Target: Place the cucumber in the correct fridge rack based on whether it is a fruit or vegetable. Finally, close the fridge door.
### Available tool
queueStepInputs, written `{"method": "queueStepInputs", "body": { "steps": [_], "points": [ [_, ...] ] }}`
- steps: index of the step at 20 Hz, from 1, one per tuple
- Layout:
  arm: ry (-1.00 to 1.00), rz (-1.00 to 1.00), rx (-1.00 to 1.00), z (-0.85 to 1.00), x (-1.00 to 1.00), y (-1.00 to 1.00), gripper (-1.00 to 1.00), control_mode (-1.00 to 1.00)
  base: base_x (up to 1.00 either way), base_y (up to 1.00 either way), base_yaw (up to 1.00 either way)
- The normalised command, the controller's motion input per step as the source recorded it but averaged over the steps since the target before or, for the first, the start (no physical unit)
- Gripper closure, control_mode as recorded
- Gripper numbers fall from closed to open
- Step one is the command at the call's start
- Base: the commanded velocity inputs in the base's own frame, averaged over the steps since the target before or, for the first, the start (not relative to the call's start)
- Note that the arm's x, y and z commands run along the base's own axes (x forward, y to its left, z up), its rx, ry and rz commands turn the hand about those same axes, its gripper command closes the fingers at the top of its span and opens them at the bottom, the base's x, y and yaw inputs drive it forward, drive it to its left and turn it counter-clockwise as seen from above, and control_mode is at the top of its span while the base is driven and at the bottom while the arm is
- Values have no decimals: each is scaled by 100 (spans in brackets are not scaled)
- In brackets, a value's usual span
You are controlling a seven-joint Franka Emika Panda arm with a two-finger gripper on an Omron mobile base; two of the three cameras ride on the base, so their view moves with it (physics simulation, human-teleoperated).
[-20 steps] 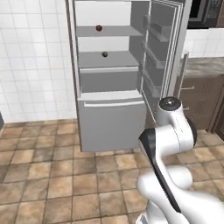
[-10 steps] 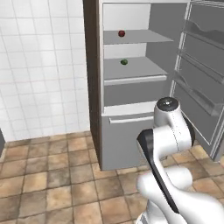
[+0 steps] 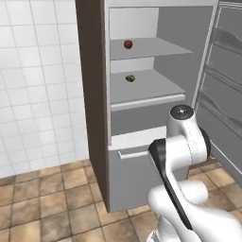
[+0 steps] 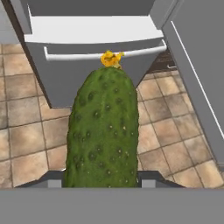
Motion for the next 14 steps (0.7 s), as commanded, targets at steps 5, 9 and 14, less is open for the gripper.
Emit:
{"method": "queueStepInputs", "body": {
  "steps": [5,9,14],
  "points": [
    [0,0,0,0,0,0,100,100,88,-6,-2],
    [0,0,0,0,0,0,100,100,67,-38,1],
    [0,0,0,0,0,0,100,100,50,-39,4]
  ]
}}
